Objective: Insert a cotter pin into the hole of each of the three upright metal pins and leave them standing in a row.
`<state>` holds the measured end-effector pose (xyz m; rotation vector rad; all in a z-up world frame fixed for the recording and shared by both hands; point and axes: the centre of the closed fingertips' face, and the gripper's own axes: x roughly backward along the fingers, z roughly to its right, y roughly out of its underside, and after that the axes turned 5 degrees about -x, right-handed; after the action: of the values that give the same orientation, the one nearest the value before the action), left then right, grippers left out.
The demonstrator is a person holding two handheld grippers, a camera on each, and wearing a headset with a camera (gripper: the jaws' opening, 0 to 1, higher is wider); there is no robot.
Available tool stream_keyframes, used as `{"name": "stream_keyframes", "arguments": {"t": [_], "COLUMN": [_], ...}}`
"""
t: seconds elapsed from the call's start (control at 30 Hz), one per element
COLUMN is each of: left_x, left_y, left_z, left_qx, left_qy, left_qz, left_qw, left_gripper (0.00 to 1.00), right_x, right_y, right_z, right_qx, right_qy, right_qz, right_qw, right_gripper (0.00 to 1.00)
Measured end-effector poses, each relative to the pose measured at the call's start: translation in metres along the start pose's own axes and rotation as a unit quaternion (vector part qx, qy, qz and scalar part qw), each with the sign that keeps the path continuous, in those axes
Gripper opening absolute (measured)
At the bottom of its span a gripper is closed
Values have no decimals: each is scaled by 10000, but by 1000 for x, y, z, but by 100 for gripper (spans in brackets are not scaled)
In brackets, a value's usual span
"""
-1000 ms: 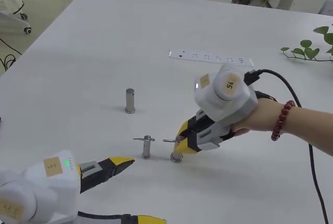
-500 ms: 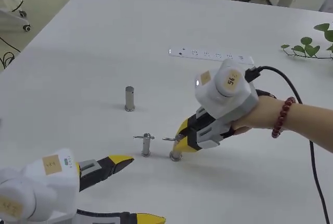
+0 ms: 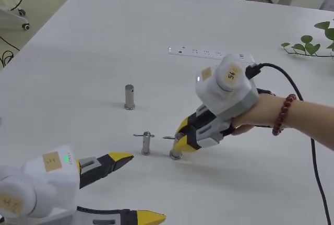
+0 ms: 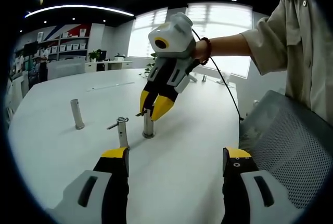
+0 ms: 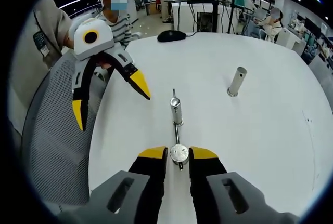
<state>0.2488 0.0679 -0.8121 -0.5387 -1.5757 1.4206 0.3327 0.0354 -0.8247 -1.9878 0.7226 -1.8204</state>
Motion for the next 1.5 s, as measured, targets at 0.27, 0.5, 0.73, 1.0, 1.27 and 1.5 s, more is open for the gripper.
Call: {"name": "stream_keyframes", "arguments": {"t": [0.27,0.5,0.73,1.0,1.27,1.5], "left_x": [-1,0,2,4,5,6], "left_y": [-3,-4,-5,-6,-8,-8], "left_z": [0,1,1,0,-4,-7], "left_qx": [8,36,63,51,130,167], "left_qy": [5,12,0,-22,-97,-161], "left_qz": [35,28,46,44,91,102], "left_qw": [10000,10000,10000,10000,9998,9997], "left_gripper": [75,78,82,87,88,89], "right_x": [3,10,17,18,14,4], "right_y": [-7,-21,-45,-68,-89,-96], "right_z": [-4,-2,7,27,49,65], "right_qx": [-116,-411,-583,-693,-1045,-1276], "right_qy": [4,63,203,448,739,921], "right_qz": [116,399,725,1025,1379,1508], "right_qw": [9999,9983,9955,9913,9821,9760], "right_gripper": [26,33,41,42,43,43]}}
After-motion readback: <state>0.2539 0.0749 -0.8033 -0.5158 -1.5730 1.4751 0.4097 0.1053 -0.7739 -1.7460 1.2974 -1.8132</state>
